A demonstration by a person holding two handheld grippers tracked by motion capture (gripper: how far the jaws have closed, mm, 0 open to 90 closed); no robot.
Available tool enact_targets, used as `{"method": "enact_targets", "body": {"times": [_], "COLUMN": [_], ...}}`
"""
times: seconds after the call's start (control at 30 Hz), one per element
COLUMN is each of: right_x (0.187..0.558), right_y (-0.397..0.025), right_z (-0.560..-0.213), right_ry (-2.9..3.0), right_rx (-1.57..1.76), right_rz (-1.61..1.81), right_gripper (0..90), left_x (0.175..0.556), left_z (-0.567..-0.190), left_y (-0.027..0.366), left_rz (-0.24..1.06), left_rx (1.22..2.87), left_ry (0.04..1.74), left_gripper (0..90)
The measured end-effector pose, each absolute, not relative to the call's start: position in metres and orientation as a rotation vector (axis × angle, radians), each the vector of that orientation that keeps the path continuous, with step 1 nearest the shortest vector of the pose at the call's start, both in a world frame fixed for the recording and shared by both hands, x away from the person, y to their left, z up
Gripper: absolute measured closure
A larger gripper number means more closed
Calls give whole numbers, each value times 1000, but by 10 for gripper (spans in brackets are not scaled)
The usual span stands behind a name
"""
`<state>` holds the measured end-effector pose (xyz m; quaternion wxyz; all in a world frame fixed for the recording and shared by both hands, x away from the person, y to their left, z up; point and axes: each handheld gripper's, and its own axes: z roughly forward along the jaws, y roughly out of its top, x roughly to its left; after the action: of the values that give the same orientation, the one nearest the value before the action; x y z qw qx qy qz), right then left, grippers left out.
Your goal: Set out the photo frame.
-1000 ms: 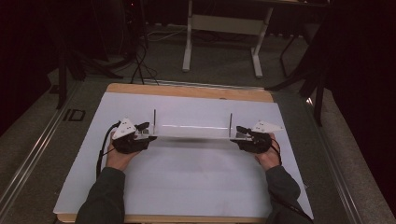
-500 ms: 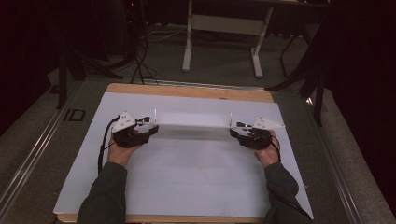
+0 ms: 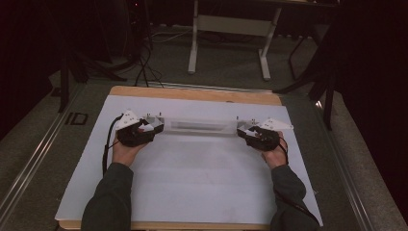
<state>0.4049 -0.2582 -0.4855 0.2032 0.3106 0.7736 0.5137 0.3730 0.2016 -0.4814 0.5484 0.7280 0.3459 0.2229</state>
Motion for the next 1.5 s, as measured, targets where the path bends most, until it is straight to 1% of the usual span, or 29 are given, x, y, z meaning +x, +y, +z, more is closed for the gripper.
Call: {"method": "enact_targets", "body": {"times": [0.6, 0.9, 1.3, 1.5], "right_x": [417, 433, 446, 452], "right_y": [-254, -248, -244, -244], "right_z": [-481, -473, -470, -468], "right_ry": [2133, 2144, 2122, 2131], "right_rx": [885, 919, 968, 998], "right_rz": [1398, 1338, 1327, 1322], "right_gripper": [558, 575, 573, 566], "left_x": [389, 405, 424, 424], "left_z": [-476, -473, -467, -467], "left_y": [199, 194, 188, 183], "left_rz": [554, 587, 590, 610], "left_rx": [1683, 1657, 1649, 1639], "left_ry": [862, 913, 987, 1007], "left_gripper": [460, 456, 443, 441]}}
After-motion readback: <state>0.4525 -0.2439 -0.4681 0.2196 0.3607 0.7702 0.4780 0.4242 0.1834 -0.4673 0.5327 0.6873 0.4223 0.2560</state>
